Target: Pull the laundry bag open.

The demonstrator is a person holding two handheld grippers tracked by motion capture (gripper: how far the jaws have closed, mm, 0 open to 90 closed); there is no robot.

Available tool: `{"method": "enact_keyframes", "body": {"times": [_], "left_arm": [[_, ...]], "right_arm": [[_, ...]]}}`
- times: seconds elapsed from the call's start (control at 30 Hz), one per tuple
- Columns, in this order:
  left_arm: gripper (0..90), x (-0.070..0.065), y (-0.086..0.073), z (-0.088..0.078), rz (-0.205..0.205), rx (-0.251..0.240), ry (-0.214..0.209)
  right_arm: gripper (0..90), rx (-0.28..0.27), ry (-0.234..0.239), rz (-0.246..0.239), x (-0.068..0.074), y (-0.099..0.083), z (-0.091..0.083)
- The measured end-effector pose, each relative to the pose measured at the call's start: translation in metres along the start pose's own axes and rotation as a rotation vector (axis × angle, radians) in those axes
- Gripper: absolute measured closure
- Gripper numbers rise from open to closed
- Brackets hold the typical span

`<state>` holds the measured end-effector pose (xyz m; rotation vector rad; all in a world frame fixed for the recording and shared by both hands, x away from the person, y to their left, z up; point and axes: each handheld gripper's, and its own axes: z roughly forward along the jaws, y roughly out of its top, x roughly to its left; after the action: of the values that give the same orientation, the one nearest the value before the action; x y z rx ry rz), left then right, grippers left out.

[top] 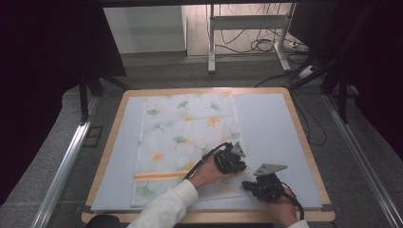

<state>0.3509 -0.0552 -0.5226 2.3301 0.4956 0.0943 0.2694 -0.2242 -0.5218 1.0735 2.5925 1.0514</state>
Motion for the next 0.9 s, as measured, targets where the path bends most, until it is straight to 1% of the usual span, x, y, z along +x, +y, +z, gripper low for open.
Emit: {"method": "enact_keyframes", "body": {"times": [0.1, 0.2, 0.33, 0.37, 0.43, 0.53, 0.6, 0.63, 0.7, 0.73, 0.77, 0.83, 0.9], "left_arm": [[84.9, -0.001, 0.001, 0.001, -0.002, 0.001, 0.003], [85.2, -0.001, 0.000, 0.000, -0.003, 0.000, 0.016], [85.3, -0.001, -0.002, -0.002, -0.008, -0.010, 0.017], [85.3, -0.001, -0.003, -0.002, -0.007, -0.005, 0.017], [85.4, 0.000, -0.004, -0.003, -0.019, -0.003, 0.012], [85.4, 0.001, -0.004, -0.004, -0.012, -0.004, 0.017], [85.4, 0.001, -0.005, -0.004, -0.006, -0.005, 0.017], [85.4, 0.001, -0.005, -0.004, -0.007, -0.007, 0.016], [85.4, 0.001, -0.005, -0.004, -0.006, -0.010, 0.014], [85.4, 0.003, -0.005, -0.004, 0.007, -0.001, 0.013], [85.4, 0.002, -0.006, -0.004, 0.002, -0.008, 0.012], [85.4, 0.001, -0.005, -0.003, -0.008, -0.014, 0.012], [85.4, 0.001, -0.005, -0.003, -0.008, -0.017, 0.013]], "right_arm": [[89.4, 0.000, -0.001, -0.001, 0.000, 0.000, 0.000], [89.4, 0.001, 0.000, 0.000, 0.000, 0.000, 0.000], [89.5, 0.000, 0.009, 0.020, -0.002, 0.000, 0.000], [89.5, 0.000, 0.010, 0.024, -0.002, 0.000, 0.000], [89.6, 0.002, 0.011, 0.032, -0.002, 0.000, 0.000], [89.6, 0.002, 0.016, 0.046, -0.004, 0.000, 0.000], [89.6, 0.001, 0.014, 0.048, -0.004, 0.000, 0.000], [89.5, 0.000, 0.010, 0.048, -0.004, 0.000, 0.000], [89.5, -0.014, -0.019, 0.042, -0.005, 0.001, -0.001], [89.5, -0.037, -0.024, 0.054, -0.008, 0.004, -0.002], [89.5, -0.060, -0.036, 0.067, -0.011, 0.007, -0.003], [89.5, -0.072, -0.060, 0.075, -0.016, 0.012, -0.001], [89.6, -0.070, -0.067, 0.087, -0.020, 0.015, 0.003]]}}
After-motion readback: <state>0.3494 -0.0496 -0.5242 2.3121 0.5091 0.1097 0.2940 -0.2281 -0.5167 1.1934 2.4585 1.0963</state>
